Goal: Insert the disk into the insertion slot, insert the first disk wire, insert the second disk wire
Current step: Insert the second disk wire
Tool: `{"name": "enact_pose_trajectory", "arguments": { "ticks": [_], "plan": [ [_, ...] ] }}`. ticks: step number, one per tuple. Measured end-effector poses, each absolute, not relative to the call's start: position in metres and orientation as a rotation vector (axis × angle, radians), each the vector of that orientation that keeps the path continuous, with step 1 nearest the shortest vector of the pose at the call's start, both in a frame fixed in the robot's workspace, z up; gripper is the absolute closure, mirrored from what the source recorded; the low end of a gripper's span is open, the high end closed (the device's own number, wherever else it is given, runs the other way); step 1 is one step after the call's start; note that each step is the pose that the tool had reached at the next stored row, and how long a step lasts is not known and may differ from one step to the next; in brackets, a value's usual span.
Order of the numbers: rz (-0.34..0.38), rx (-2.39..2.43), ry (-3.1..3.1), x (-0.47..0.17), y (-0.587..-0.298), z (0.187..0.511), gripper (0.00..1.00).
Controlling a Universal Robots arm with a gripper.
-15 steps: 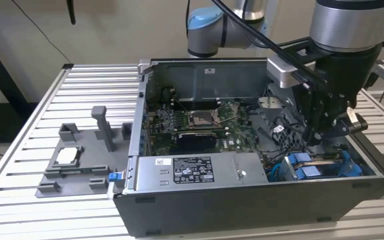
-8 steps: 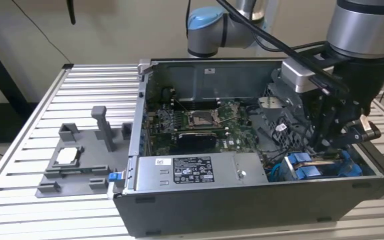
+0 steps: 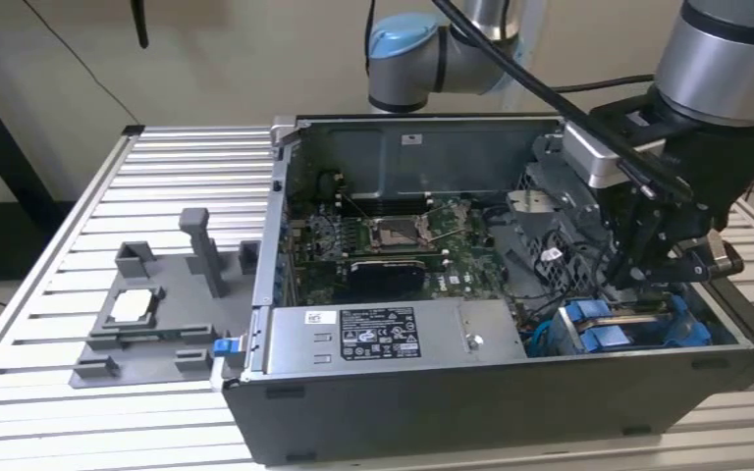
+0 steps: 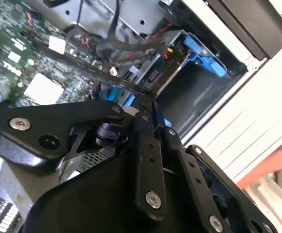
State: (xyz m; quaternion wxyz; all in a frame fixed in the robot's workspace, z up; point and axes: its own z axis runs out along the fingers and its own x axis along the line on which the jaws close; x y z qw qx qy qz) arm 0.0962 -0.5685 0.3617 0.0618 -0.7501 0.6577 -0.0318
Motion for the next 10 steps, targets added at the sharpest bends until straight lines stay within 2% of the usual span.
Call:
{"name": "enact_pose_trajectory", "arguments": {
  "ticks": [10],
  "plan": [
    [0.003, -2.306, 2.028, 0.114, -0.575, 0.359, 0.84]
  ]
}}
